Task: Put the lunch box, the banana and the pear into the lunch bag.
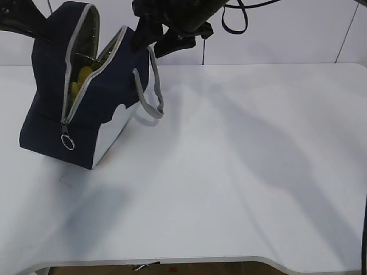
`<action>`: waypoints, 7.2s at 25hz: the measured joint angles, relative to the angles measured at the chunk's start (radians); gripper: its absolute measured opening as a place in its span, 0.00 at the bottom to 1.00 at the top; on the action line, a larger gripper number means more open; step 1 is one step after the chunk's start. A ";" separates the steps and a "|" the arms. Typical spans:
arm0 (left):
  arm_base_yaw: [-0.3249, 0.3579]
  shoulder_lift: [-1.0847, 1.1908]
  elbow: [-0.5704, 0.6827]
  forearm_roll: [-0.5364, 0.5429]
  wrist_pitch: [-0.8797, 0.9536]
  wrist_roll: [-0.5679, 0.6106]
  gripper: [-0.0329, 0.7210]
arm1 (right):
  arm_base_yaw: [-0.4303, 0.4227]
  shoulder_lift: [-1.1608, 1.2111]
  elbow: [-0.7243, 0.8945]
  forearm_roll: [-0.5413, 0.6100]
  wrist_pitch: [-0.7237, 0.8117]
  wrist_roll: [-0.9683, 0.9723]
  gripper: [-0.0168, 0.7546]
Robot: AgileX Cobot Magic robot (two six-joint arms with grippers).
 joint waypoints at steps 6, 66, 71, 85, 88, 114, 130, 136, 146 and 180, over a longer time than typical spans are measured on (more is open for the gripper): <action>0.000 0.000 0.000 0.002 0.000 0.000 0.08 | 0.000 0.041 0.001 0.028 -0.098 0.001 0.60; -0.355 0.061 0.000 -0.121 -0.024 -0.042 0.07 | -0.003 -0.192 0.076 -0.480 0.178 -0.040 0.05; -0.355 0.061 0.000 -0.103 -0.026 -0.042 0.07 | -0.003 -0.176 0.076 -0.456 0.165 -0.016 0.05; -0.355 0.061 0.000 -0.152 -0.025 -0.040 0.51 | -0.003 -0.162 0.076 -0.449 0.149 -0.001 0.45; -0.355 0.061 0.000 -0.203 -0.021 -0.039 0.69 | -0.003 -0.182 0.078 -0.449 0.149 0.006 0.51; -0.274 -0.246 -0.061 0.295 0.012 -0.214 0.66 | -0.003 -0.760 0.557 -0.451 0.147 0.049 0.51; -0.274 -0.479 0.059 0.323 0.024 -0.257 0.57 | -0.003 -1.196 1.418 -0.298 -0.632 -0.274 0.41; -0.274 -0.488 0.061 0.323 0.024 -0.262 0.57 | -0.003 -1.189 1.523 -0.261 -0.874 -0.324 0.41; -0.274 -0.488 0.061 0.312 0.024 -0.279 0.55 | 0.050 -1.094 1.645 -0.268 -1.153 -0.336 0.41; -0.274 -0.488 0.061 0.297 0.024 -0.284 0.53 | 0.110 -0.705 1.952 -0.977 -1.879 0.235 0.41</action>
